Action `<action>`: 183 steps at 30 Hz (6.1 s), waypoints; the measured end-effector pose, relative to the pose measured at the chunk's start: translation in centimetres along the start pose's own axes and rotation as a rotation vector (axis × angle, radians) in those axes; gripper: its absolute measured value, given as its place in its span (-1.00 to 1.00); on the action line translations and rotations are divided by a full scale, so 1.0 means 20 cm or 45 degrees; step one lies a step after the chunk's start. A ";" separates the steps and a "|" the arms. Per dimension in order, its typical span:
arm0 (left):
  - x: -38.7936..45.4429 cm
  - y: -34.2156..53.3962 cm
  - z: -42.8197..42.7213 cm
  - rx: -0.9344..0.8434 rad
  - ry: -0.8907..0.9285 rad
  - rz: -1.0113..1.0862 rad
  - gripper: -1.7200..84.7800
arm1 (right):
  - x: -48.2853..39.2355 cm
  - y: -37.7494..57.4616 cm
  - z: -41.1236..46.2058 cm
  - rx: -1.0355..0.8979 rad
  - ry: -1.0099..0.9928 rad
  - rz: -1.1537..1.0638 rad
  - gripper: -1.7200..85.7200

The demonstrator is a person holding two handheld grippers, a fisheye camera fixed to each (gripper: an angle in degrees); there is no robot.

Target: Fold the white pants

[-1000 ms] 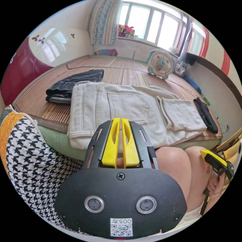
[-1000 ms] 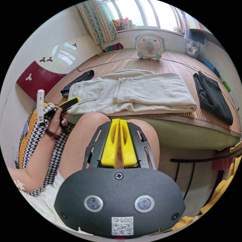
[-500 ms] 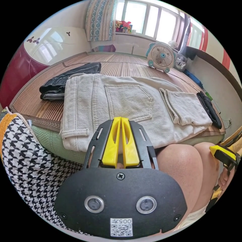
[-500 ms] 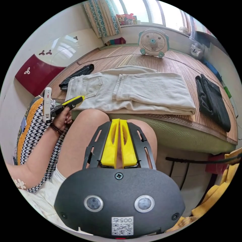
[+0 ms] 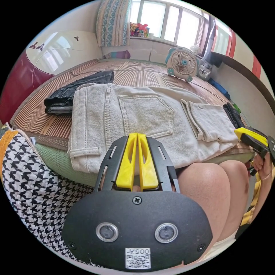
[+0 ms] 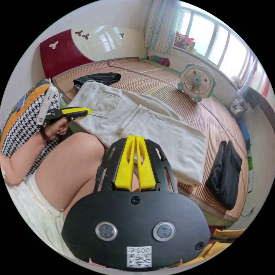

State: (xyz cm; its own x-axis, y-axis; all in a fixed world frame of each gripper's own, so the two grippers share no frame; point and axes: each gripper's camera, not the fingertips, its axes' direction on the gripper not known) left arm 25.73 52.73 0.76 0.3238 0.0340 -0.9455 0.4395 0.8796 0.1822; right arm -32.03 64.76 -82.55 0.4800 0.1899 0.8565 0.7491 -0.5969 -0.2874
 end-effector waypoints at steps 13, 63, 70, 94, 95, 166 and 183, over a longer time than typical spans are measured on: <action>0.10 0.02 0.01 -0.014 -0.085 0.035 -0.97 | -0.11 -0.14 0.36 -0.119 -0.227 -0.354 -0.84; 0.19 0.20 -0.03 0.000 -0.073 0.015 -0.97 | 1.48 0.97 -0.98 -0.062 0.722 1.130 -0.91; 0.00 0.26 -0.17 0.056 0.125 -0.090 -0.92 | 0.77 1.09 -0.82 -0.015 0.288 0.876 -0.88; -0.05 0.53 -0.16 -0.021 0.327 0.022 -0.76 | 0.01 1.22 -1.03 0.060 0.133 0.689 -0.87; -0.05 0.53 -0.14 -0.028 0.338 0.019 -0.76 | 0.01 1.24 -1.05 0.066 0.133 0.697 -0.87; -0.64 0.37 0.08 -0.044 0.587 -0.366 -0.96 | -0.06 1.29 -0.96 -0.040 0.118 0.832 -0.93; -0.50 0.16 -0.07 0.057 0.557 -0.156 -0.95 | 0.06 1.25 -0.86 -0.045 0.117 0.889 -0.87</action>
State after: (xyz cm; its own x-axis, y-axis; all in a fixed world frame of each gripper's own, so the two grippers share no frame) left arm 22.72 55.80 10.47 -0.1135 0.1366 -0.9841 0.4912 0.8687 0.0639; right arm -20.56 36.65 -81.45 0.8015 -0.3124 0.5100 0.2640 -0.5803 -0.7704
